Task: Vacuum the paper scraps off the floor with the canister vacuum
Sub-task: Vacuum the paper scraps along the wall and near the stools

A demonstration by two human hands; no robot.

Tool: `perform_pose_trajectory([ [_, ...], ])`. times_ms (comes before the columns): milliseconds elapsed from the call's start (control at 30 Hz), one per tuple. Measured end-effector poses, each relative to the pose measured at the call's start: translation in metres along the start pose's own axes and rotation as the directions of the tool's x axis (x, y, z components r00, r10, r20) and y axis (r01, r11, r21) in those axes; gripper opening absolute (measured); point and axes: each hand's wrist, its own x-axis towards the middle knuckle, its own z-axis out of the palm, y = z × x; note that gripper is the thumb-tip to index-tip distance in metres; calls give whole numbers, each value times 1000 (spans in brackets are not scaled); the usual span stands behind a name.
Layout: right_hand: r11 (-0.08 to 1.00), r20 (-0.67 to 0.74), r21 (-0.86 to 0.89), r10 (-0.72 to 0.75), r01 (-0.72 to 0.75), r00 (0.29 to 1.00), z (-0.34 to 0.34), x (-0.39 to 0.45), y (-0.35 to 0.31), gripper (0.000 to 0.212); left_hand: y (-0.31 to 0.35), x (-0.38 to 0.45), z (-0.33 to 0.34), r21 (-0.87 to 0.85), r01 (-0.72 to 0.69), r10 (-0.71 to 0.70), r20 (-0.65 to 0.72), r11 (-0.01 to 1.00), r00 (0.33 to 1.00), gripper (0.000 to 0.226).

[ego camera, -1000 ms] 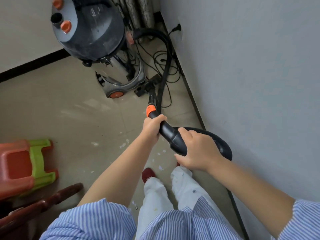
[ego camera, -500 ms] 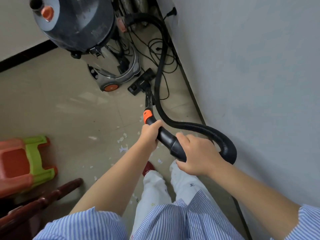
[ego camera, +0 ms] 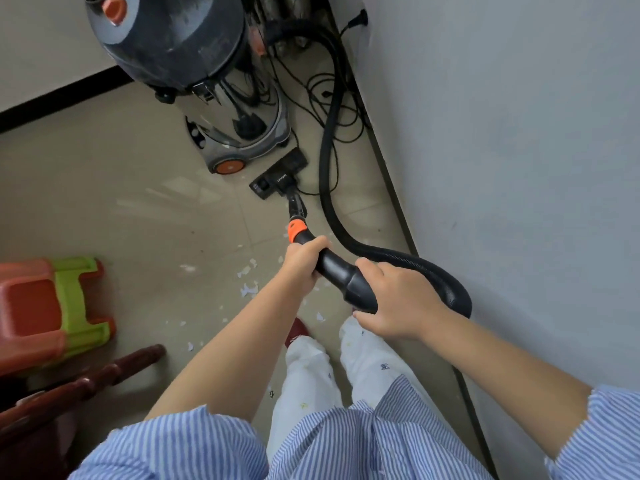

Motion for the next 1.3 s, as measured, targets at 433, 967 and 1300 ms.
perform_pose_trajectory([
  [433, 957, -183, -171, -266, 236, 946, -24, -25, -39, 59, -20, -39, -45, -282, -93, 103, 21, 955, 994, 13],
  [967, 918, -136, -352, -244, 183, 960, -106, -34, -33, 63, 25, -84, 10, -467, -84, 166, 136, 880, 977, 17],
  [1300, 831, -72, -535, -222, 150, 972, -177, 46, -40, 54, 124, -66, 24, -502, -109, 239, 203, 858, 949, 26],
])
